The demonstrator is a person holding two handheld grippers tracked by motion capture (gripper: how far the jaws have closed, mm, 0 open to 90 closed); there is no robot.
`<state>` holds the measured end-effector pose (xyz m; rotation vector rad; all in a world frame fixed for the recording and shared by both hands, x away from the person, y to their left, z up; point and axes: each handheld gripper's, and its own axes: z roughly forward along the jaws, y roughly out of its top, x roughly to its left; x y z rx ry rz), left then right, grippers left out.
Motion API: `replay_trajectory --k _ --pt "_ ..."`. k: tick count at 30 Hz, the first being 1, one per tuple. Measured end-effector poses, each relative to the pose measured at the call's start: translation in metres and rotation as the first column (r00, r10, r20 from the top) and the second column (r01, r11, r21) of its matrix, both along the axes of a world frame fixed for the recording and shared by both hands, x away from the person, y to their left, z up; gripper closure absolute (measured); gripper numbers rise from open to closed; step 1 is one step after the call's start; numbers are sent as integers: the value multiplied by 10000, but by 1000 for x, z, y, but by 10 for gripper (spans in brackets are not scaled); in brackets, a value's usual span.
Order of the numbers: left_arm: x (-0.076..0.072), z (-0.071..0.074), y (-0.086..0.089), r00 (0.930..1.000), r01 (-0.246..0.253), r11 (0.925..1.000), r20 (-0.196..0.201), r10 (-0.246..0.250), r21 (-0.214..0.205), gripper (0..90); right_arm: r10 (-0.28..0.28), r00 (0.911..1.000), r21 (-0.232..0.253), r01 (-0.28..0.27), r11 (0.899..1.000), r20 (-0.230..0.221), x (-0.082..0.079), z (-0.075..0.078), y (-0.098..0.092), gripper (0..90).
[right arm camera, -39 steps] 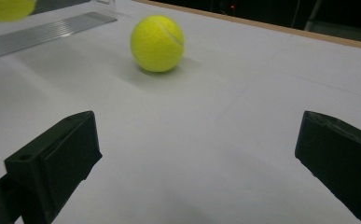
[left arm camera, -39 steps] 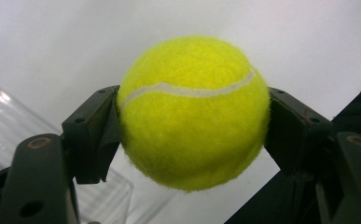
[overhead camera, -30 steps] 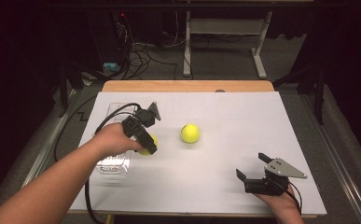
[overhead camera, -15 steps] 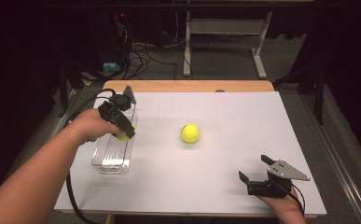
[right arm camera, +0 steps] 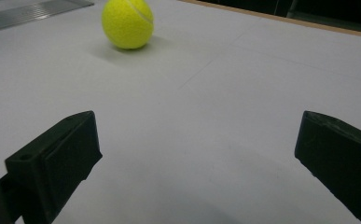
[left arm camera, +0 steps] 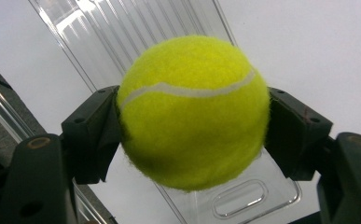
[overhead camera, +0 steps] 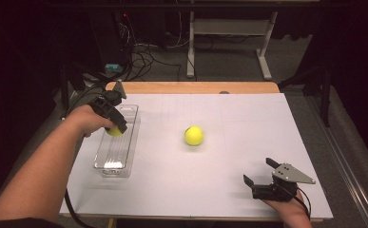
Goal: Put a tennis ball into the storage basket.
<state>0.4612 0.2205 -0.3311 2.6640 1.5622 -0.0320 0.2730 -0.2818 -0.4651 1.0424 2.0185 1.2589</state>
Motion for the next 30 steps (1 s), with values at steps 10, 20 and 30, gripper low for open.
replay_trajectory --k 10,20,30 --pt "6 -28 -3 9996 -155 9994 -220 161 296 265 55 10000 -79 -55 10000 18 0 -1 2 6" --pt "5 -24 0 9989 -401 9990 237 397 187 163 52 10000 -61 -52 10000 -7 -1 -1 2 8" --pt "-12 -9 -16 9989 104 9999 458 -99 -117 7 28 10000 -77 -28 10000 4 0 -1 3 8"
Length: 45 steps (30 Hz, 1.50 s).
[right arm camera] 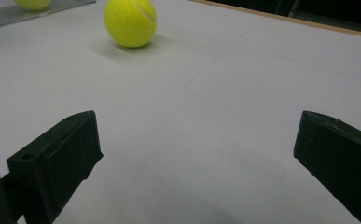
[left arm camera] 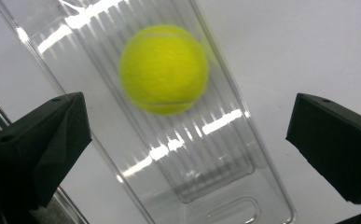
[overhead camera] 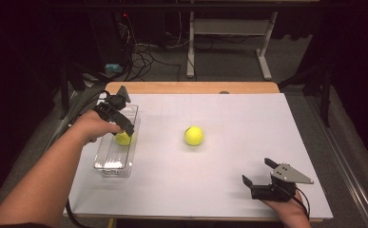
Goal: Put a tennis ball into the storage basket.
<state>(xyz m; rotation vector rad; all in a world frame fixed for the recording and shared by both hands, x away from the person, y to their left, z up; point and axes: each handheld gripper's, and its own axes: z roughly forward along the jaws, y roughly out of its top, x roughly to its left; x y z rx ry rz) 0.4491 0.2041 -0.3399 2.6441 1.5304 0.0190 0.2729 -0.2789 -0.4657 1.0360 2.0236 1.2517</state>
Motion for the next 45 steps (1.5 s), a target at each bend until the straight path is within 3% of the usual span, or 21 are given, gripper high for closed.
replay_trajectory --k 6,13,16,26,29,38,45 --pt "-17 1 -31 9965 838 9963 89 -837 -203 7 -27 10000 25 27 10000 -25 0 0 1 7" --pt "-36 2 -64 9876 1531 9868 440 -1508 -536 7 8 10000 145 -10 9999 82 2 4 4 6" --pt "-44 -4 -75 9827 1828 9809 419 -1803 -668 7 -15 9999 159 13 9999 105 2 5 5 6" --pt "-57 -20 -95 9690 2467 9672 39 -2469 -598 7 83 9999 251 -86 9996 119 5 5 10 6" --pt "-58 -23 -96 9686 2483 9662 52 -2486 -689 7 137 9999 354 -138 9993 40 11 6 17 6" --pt "-70 -27 -96 9676 2524 9649 164 -2519 -723 7 658 9978 288 -656 9974 -70 46 14 64 9" --pt "-68 -26 -94 9660 2585 9626 142 -2582 -813 7 835 9948 -258 -851 9960 -576 86 15 110 20"
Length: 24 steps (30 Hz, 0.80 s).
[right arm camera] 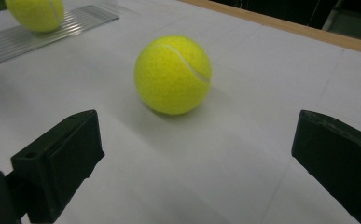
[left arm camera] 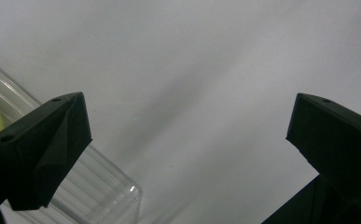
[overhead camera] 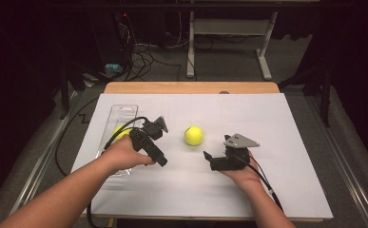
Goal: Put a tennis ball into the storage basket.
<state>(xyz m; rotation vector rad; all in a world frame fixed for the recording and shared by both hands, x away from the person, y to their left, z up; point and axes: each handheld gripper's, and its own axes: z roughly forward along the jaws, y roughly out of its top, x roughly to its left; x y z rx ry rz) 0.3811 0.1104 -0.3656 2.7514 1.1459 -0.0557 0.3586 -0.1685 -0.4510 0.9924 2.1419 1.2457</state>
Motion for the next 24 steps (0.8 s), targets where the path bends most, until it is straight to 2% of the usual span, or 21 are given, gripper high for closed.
replay_trajectory --k 4,7,13,15,17,19,20,21,24 --pt "0 0 1 10000 2 10000 9 -2 -18 7 68 9997 -174 -72 9998 -239 19 3 21 32" --pt "-1 0 0 10000 16 10000 20 -16 18 7 43 9982 -162 -53 9999 -597 34 5 35 50" --pt "0 0 0 9999 83 9999 -82 -82 67 7 -62 9915 -839 -47 9965 -1298 60 0 57 88" --pt "0 0 0 10000 68 10000 -72 -68 41 7 -133 9868 -1023 -33 9947 -1612 64 -3 61 112" --pt "0 0 0 10000 79 10000 -59 -79 31 7 -89 9852 -1375 -149 9904 -1711 68 -6 64 147" --pt "0 0 0 9999 101 9999 -71 -101 20 7 28 9814 -1330 -288 9907 -1919 70 -8 66 205" --pt "0 0 0 9999 116 9999 -75 -116 21 7 144 9798 -1298 -410 9907 -1993 70 -8 66 263" --pt "-1 0 0 9999 109 9999 -71 -109 15 7 205 9795 -1270 -467 9908 -2003 69 -8 67 266" --pt "-1 1 0 9999 115 9999 -55 -115 -11 7 191 9853 -1682 -481 9846 -1697 64 -7 69 272"
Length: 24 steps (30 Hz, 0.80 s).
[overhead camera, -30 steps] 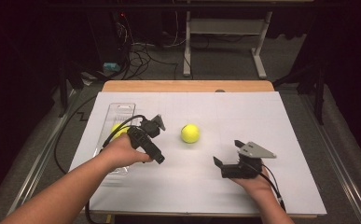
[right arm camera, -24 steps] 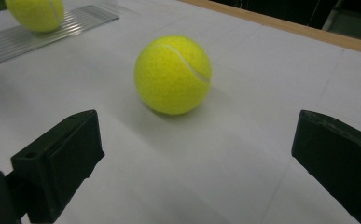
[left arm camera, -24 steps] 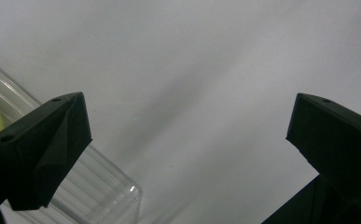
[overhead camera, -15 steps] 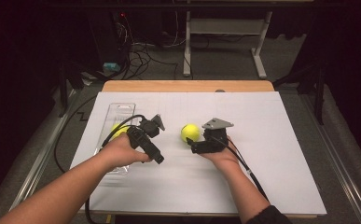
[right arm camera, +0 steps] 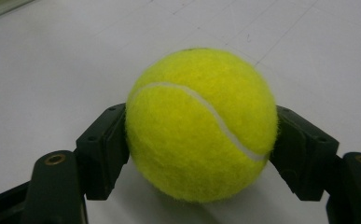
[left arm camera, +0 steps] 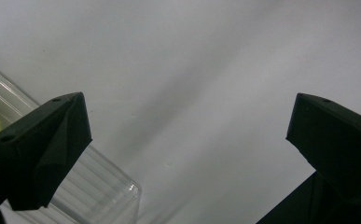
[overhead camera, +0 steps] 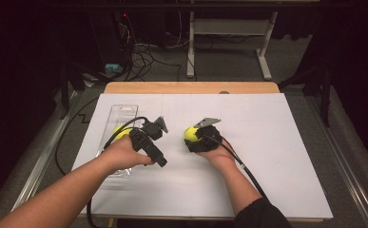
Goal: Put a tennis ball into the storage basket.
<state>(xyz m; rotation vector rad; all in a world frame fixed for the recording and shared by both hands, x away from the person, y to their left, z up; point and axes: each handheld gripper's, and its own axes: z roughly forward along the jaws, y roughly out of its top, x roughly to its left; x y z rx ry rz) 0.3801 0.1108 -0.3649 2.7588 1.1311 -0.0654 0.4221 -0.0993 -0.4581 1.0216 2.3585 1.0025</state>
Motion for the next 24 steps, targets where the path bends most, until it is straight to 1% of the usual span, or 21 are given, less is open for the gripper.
replay_trajectory --k 2,5,8,12,15,19,20,22,23,24 --pt "0 0 1 10000 10 10000 5 -10 52 7 130 9997 -52 -129 9999 193 -7 2 -2 273" --pt "1 0 1 10000 -28 10000 -13 28 73 7 356 9982 270 -369 9990 476 -22 8 -10 274" --pt "0 0 1 10000 -55 10000 28 54 58 7 587 9950 463 -626 9970 810 -41 13 -19 274" --pt "-1 1 0 10000 -74 10000 43 74 23 7 808 9903 610 -880 9942 1128 -69 13 -33 274" --pt "-2 4 -3 10000 70 10000 18 -70 17 7 898 9874 741 -1001 9922 1306 -88 9 -43 274" --pt "-3 7 -10 9998 142 9998 108 -141 -146 7 885 9864 1194 -1053 9872 1382 -110 5 -54 274" --pt "-3 8 -12 9998 211 9996 65 -210 -168 7 867 9848 1393 -1080 9844 1504 -115 4 -57 274" --pt "-4 11 -19 9995 309 9995 86 -308 -112 7 648 9852 2009 -965 9749 1586 -123 2 -62 274" --pt "-5 12 -22 9992 371 9992 124 -369 -140 7 774 9856 1917 -1059 9757 1505 -125 0 -62 274" --pt "-6 15 -27 9989 437 9989 157 -435 -179 7 927 9838 1607 -1175 9800 1537 -127 -2 -60 274"
